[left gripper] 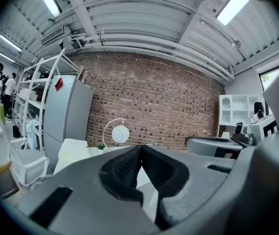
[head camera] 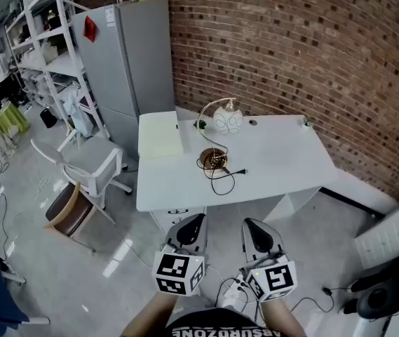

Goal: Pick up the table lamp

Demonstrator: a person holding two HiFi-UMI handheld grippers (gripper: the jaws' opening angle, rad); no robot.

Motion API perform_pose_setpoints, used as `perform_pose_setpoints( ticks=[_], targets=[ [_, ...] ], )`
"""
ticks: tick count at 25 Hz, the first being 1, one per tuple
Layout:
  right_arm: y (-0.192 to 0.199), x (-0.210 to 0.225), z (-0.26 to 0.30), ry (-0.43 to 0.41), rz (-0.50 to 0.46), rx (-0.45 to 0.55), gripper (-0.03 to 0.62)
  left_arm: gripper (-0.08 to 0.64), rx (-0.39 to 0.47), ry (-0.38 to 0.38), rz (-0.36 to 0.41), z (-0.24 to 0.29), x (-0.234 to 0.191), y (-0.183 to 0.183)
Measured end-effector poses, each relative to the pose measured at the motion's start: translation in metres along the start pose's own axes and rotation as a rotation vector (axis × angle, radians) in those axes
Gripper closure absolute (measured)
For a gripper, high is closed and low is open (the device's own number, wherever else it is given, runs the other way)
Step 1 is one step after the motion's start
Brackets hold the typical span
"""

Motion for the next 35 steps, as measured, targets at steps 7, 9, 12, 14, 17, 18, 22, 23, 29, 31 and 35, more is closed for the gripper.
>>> perform_pose_setpoints(
  ticks=[7,9,12,14,17,18,22,23,29,31,35],
  targets=[
    [0.011,-0.012,0.034,0.043,0.010,-0.026,0.595,0.554,-0.057,0.081,0.018,0.013,-0.029,0.002],
    [0.013,-0.013,0.040,0.044,0.014,-0.034,0.595,0.554,-0.061,0.081,0.015,0.017,-0.036,0.001],
    [0.012,-0.009,0.049,0.044,0.019,-0.038,0.595,0.552,-0.061,0.097,0.022,0.025,-0.039,-0.004],
    [0.012,-0.005,0.056,0.049,0.021,-0.039,0.592,0.546,-0.073,0.132,0.034,0.032,-0.038,-0.004],
    [0.013,0.002,0.069,0.051,0.022,-0.042,0.585,0.481,-0.088,0.165,0.033,0.044,-0.039,-0.003],
    [0.013,0.004,0.074,0.048,0.023,-0.044,0.574,0.473,-0.092,0.168,0.031,0.049,-0.041,-0.003],
    [0.021,0.019,0.097,0.025,0.031,-0.047,0.529,0.440,-0.105,0.158,0.043,0.078,-0.053,-0.007],
    [0.025,0.024,0.105,0.017,0.036,-0.050,0.517,0.430,-0.104,0.152,0.047,0.086,-0.057,-0.009],
    [0.031,0.059,0.150,-0.015,0.023,-0.048,0.493,0.393,-0.103,0.086,0.071,0.138,-0.084,-0.025],
    [0.031,0.073,0.167,-0.024,0.013,-0.037,0.480,0.385,-0.088,0.061,0.068,0.157,-0.093,-0.033],
    [0.033,0.099,0.194,-0.045,0.011,-0.033,0.440,0.380,-0.084,0.032,0.056,0.188,-0.104,-0.041]
  ],
)
Point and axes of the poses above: the fingertips, and each gripper's own axes: z forward along the fingers, x to its right, y out of its underside, the point moved 1 cm from there along -z, backward along the fingers, and after that the axes turned 10 degrees about -z, right-handed, at the moved point
